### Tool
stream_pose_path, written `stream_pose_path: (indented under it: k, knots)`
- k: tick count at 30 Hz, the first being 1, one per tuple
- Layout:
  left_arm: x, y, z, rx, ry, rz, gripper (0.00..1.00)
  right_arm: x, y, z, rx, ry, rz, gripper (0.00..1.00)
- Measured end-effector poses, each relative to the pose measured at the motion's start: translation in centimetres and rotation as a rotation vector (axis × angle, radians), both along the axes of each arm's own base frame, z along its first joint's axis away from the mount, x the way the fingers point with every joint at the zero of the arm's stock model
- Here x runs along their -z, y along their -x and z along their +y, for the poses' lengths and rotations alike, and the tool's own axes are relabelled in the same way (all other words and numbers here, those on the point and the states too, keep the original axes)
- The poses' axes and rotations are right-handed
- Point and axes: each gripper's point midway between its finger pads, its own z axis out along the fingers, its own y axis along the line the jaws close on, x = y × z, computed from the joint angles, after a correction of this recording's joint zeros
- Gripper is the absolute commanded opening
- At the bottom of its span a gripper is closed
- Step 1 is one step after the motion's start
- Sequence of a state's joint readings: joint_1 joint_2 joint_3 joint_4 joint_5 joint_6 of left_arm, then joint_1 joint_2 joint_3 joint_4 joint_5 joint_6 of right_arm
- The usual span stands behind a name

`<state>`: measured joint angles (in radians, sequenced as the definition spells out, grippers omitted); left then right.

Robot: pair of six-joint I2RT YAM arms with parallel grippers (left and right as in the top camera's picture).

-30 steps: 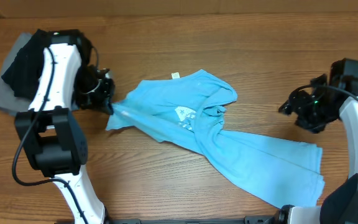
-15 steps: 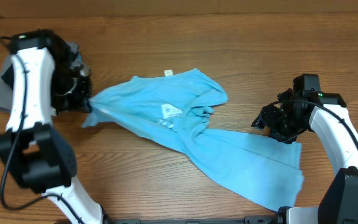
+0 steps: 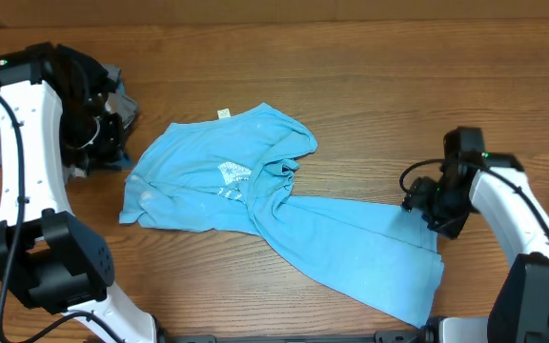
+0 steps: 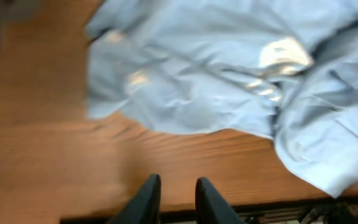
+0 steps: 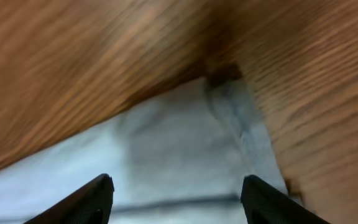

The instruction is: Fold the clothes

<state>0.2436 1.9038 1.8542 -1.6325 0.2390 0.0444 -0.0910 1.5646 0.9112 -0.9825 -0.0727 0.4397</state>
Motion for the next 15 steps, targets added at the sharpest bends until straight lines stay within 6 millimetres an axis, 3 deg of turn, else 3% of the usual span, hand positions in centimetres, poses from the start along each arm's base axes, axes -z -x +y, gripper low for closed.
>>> stream_pose_path:
  k: [3, 5, 8, 10, 12, 15]
  knots:
    - [-0.2, -1.2, -2.4, 0.084, 0.051, -0.059, 0.23, 1.7, 1.0, -0.3, 0.024, 0.02, 0.008, 0.69]
    - [-0.3, -2.3, -4.8, 0.165, 0.074, -0.113, 0.19, 2.8, 1.2, -0.4, 0.035, 0.029, -0.007, 0.58]
    - [-0.4, -4.1, -8.5, 0.295, 0.086, -0.206, 0.13, 3.2, 0.6, -0.7, 0.058, 0.049, -0.052, 0.52]
    - [-0.4, -4.9, -11.2, 0.373, 0.096, -0.259, 0.09, 3.2, -0.1, -1.0, 0.079, 0.06, -0.101, 0.52]
    - [-0.1, -5.5, -14.1, 0.457, 0.105, -0.31, 0.08, 3.1, -1.6, -1.1, 0.095, 0.063, -0.183, 0.6]
    - [0.9, -5.6, -18.1, 0.559, 0.123, -0.346, 0.08, 2.7, -3.9, -1.2, 0.109, 0.062, -0.289, 0.63]
